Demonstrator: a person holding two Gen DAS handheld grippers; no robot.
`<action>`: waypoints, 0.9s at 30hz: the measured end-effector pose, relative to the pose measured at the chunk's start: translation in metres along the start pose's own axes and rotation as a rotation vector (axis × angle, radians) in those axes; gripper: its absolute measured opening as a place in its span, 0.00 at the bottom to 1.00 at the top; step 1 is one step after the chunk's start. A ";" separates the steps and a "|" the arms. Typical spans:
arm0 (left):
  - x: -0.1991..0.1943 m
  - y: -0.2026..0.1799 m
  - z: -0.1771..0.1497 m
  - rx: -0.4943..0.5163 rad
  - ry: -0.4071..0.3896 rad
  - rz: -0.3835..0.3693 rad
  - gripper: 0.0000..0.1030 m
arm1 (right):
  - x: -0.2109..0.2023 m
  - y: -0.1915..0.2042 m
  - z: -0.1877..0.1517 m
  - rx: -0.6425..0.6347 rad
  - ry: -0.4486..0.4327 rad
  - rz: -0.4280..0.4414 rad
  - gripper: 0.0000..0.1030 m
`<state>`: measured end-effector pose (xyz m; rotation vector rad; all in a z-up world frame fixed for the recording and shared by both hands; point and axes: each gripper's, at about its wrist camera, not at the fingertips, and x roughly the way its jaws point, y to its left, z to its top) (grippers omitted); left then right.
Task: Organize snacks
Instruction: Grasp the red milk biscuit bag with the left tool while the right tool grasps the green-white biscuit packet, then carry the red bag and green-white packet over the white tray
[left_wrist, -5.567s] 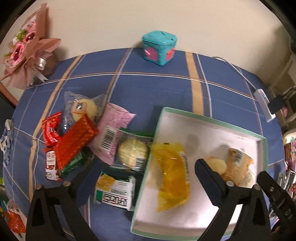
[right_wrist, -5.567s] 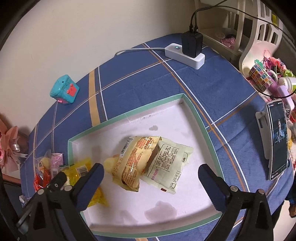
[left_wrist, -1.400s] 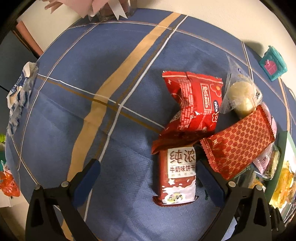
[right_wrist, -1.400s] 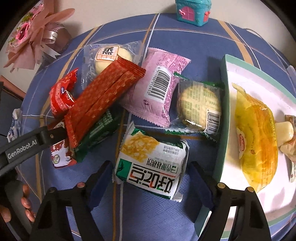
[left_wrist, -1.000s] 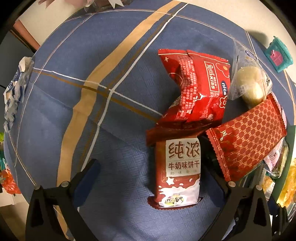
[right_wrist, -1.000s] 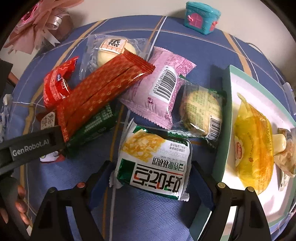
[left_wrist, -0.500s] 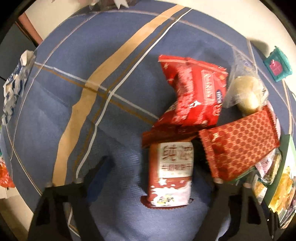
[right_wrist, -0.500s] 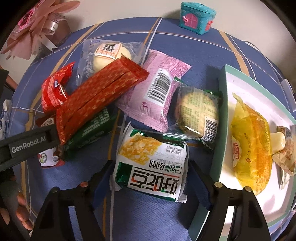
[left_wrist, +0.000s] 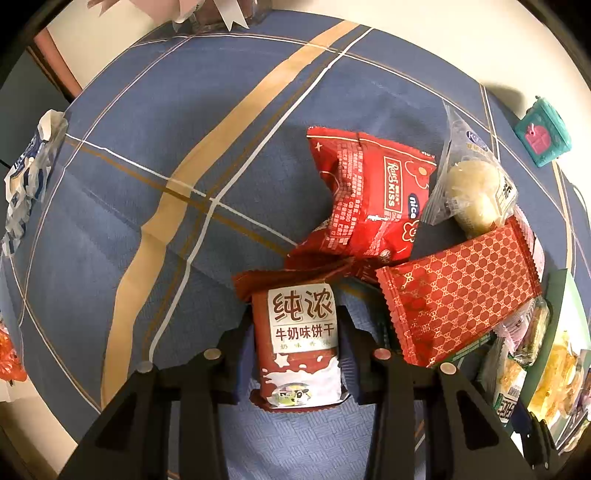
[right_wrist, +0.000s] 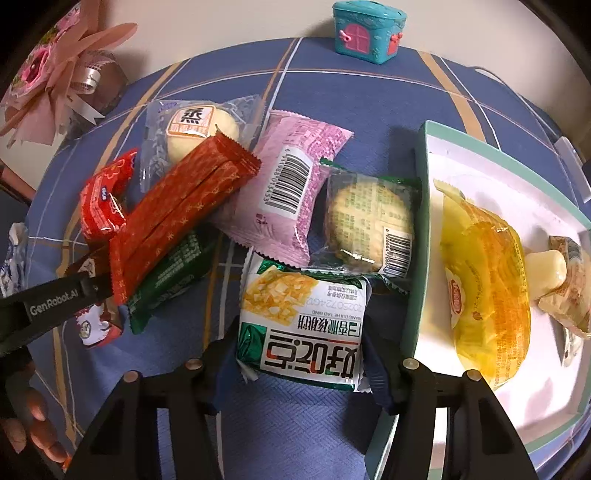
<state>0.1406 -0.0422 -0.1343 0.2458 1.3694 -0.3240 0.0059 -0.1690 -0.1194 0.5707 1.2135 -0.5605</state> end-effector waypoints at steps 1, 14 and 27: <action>-0.003 0.000 0.000 -0.005 -0.003 -0.005 0.40 | -0.001 -0.004 0.001 0.011 0.002 0.013 0.59; -0.080 -0.009 0.007 -0.046 -0.108 -0.058 0.40 | -0.030 -0.025 0.011 0.047 -0.021 0.096 0.58; -0.133 -0.007 0.005 -0.039 -0.260 -0.113 0.40 | -0.095 -0.039 0.018 0.054 -0.151 0.162 0.57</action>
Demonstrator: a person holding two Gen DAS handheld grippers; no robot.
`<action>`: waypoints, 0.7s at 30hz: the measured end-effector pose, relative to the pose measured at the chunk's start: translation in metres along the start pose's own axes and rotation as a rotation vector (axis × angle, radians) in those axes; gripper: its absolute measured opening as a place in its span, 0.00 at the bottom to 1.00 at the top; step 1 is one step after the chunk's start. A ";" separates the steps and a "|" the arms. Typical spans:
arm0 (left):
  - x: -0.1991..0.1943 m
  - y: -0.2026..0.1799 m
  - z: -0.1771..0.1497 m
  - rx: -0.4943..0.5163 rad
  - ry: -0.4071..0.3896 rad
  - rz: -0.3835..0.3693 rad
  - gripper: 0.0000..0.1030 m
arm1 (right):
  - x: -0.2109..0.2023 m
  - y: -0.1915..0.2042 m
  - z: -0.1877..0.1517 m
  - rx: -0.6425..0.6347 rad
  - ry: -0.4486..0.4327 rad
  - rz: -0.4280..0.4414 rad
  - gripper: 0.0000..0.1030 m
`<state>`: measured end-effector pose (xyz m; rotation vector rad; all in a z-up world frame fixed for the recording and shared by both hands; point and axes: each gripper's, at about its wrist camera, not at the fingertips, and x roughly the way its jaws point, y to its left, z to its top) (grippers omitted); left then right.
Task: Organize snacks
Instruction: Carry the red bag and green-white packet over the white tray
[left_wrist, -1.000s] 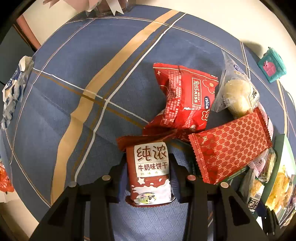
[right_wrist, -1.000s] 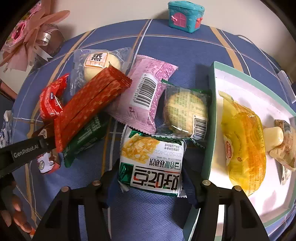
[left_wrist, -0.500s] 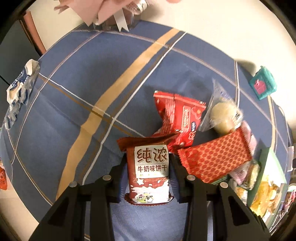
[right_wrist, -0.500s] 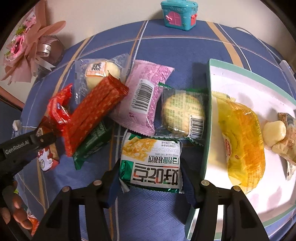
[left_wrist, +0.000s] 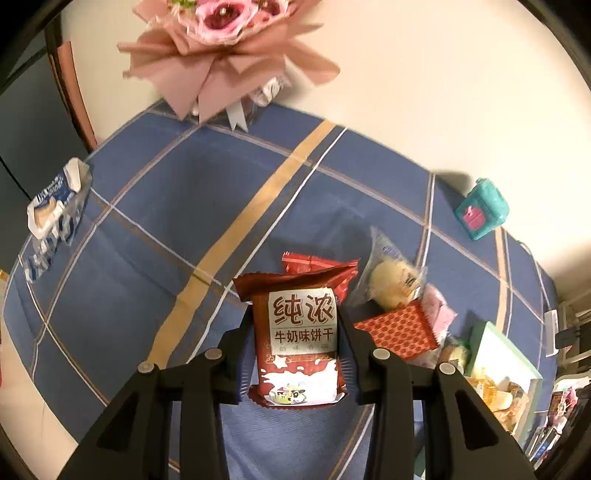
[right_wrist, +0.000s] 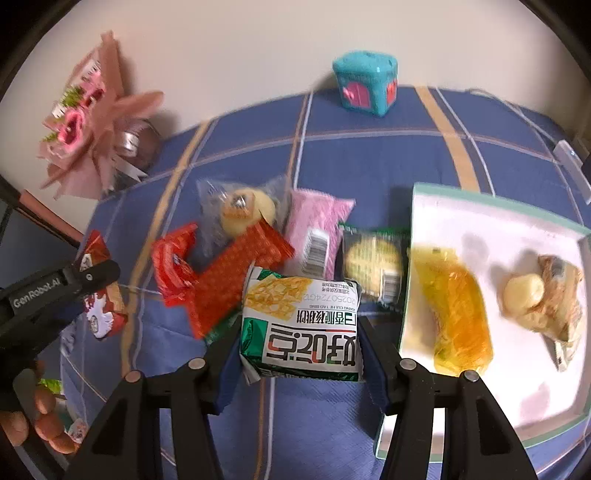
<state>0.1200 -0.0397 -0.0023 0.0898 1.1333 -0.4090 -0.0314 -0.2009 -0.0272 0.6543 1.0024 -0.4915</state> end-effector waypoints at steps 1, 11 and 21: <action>-0.004 -0.001 0.000 0.003 -0.008 -0.001 0.40 | -0.005 0.005 -0.004 0.000 -0.007 0.001 0.57; -0.015 -0.019 -0.004 0.026 -0.031 -0.016 0.40 | -0.013 -0.007 0.000 0.030 -0.032 0.005 0.57; -0.015 -0.064 -0.021 0.109 -0.019 -0.058 0.40 | -0.031 -0.047 0.002 0.107 -0.065 -0.024 0.57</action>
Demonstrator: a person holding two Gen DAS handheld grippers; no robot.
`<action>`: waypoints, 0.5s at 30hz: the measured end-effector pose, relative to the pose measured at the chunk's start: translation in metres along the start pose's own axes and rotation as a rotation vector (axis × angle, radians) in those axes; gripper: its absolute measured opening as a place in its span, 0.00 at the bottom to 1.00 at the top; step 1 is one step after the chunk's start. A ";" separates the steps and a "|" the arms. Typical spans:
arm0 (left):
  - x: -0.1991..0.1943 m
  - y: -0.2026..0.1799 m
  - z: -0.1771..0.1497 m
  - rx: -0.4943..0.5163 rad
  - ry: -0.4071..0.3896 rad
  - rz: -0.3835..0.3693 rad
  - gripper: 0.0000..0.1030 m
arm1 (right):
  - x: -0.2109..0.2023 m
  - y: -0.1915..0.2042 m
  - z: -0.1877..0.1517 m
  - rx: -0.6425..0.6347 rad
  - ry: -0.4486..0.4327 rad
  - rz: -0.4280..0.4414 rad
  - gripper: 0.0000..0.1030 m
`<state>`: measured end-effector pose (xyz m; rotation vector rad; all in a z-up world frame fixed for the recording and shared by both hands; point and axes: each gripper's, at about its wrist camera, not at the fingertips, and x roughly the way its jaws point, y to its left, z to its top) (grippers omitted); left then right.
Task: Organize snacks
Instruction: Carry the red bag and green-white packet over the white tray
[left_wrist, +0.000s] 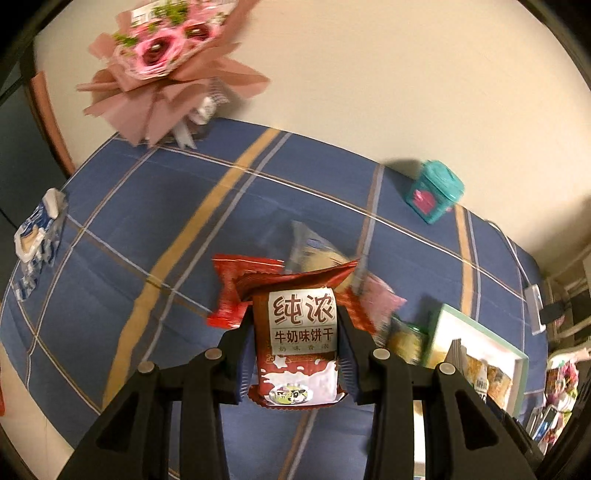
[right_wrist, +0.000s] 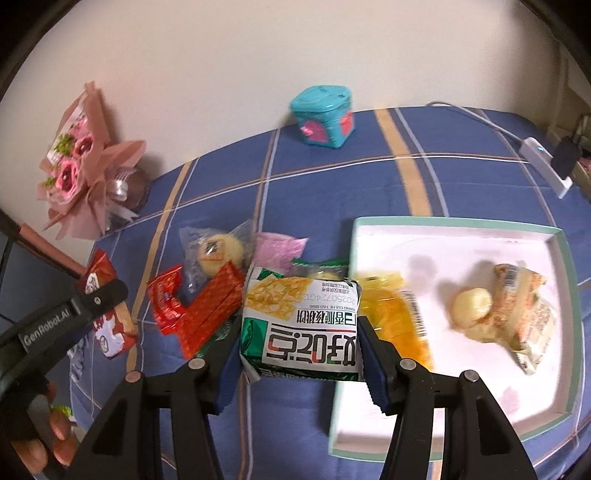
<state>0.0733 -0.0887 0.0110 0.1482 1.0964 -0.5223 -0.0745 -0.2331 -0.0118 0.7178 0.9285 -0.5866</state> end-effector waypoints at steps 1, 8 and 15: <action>0.000 -0.009 -0.002 0.016 0.001 -0.006 0.40 | -0.002 -0.006 0.001 0.012 -0.003 -0.001 0.57; 0.003 -0.063 -0.013 0.113 0.013 -0.037 0.40 | -0.016 -0.051 0.009 0.105 -0.029 -0.017 0.57; -0.001 -0.116 -0.031 0.231 0.015 -0.071 0.40 | -0.036 -0.101 0.015 0.196 -0.064 -0.040 0.58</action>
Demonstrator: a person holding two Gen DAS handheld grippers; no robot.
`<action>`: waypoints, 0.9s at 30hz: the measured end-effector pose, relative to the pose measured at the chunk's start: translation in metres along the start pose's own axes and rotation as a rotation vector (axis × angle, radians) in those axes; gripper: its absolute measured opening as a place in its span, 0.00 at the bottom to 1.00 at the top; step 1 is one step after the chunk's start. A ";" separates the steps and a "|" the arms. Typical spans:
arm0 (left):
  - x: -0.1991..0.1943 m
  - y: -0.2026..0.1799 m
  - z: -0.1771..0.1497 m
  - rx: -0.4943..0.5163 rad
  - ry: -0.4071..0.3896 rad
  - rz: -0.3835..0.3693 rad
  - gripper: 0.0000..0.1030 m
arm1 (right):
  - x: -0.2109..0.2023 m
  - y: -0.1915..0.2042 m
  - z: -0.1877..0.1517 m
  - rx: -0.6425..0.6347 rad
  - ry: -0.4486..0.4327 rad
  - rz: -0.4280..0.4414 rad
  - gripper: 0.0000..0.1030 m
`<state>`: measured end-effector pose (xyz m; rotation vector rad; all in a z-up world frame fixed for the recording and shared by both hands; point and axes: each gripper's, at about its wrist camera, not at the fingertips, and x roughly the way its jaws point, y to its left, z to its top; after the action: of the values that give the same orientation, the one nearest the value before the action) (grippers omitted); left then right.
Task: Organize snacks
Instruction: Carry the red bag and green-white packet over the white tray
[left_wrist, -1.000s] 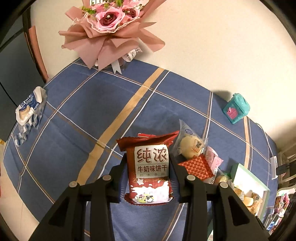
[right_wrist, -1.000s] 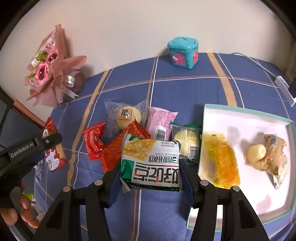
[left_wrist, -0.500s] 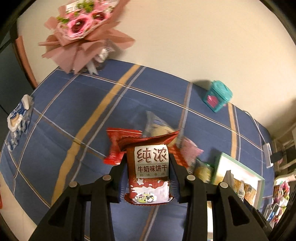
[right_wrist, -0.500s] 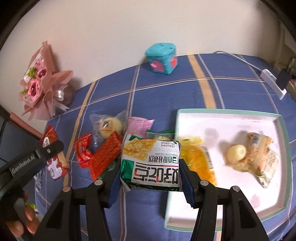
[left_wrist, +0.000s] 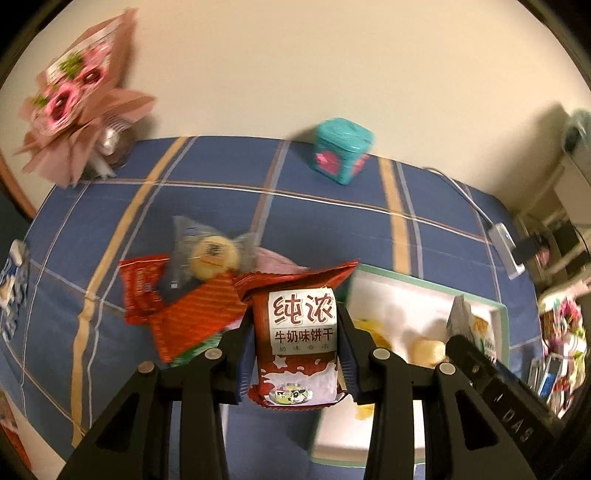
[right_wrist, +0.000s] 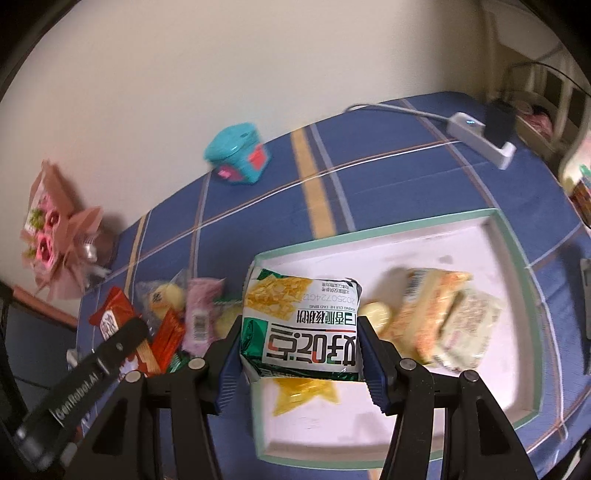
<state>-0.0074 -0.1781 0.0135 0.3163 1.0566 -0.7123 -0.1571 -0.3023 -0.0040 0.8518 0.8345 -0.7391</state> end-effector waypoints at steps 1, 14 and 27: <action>0.000 -0.007 -0.001 0.015 0.001 -0.005 0.40 | -0.003 -0.008 0.002 0.012 -0.007 -0.003 0.58; 0.006 -0.090 -0.022 0.217 0.032 -0.050 0.40 | -0.041 -0.103 0.021 0.184 -0.084 -0.041 0.58; 0.043 -0.131 -0.036 0.314 0.078 -0.030 0.40 | -0.018 -0.135 0.020 0.229 -0.028 -0.090 0.58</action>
<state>-0.1068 -0.2704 -0.0292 0.6035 1.0245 -0.9004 -0.2697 -0.3782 -0.0263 1.0104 0.7764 -0.9364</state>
